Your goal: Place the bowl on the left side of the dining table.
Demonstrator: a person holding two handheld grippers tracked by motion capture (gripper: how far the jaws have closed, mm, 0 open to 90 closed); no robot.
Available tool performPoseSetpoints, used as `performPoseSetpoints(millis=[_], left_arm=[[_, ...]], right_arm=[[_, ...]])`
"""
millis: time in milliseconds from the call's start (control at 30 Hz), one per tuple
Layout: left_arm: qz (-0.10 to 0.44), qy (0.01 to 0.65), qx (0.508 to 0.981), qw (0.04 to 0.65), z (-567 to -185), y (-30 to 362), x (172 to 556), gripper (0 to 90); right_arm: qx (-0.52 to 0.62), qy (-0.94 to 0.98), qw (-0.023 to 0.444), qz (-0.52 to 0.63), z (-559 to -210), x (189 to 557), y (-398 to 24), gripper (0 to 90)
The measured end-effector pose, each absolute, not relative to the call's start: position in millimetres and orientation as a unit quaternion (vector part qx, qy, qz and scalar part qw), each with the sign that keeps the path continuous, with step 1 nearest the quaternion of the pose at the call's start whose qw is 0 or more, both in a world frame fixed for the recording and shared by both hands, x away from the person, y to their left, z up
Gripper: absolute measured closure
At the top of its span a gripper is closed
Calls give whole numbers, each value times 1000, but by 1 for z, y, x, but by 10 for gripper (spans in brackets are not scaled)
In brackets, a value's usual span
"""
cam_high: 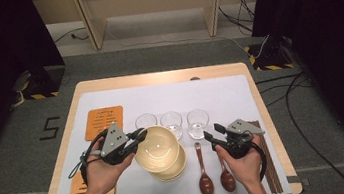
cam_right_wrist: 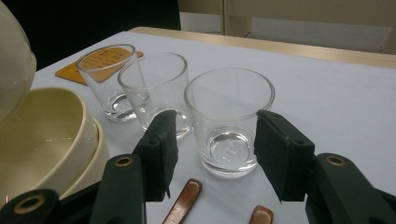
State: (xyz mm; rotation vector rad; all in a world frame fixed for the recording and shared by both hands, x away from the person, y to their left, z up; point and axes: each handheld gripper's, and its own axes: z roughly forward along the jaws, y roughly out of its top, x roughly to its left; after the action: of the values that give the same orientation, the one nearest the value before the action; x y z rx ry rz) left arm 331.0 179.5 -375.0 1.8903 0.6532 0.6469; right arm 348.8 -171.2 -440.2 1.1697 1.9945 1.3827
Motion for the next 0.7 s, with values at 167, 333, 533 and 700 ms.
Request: performPoseSetpoints(millis=[167,333,533,700], left_arm=[[279,269,777,497,-372,184,333,825],[276,274,775,498,-370,187,333,825],[283,277,771,499,-367,191,334,825],[286,281,769,498,-365,195,335,825]], right_arm=[[424,722,221,501,-440,349,-171,496],[424,722,221,500,-440,349,-171,496],[425,722,221,500,-441,349,-171,497],[423,722,223,500,-440,349,-171,498]])
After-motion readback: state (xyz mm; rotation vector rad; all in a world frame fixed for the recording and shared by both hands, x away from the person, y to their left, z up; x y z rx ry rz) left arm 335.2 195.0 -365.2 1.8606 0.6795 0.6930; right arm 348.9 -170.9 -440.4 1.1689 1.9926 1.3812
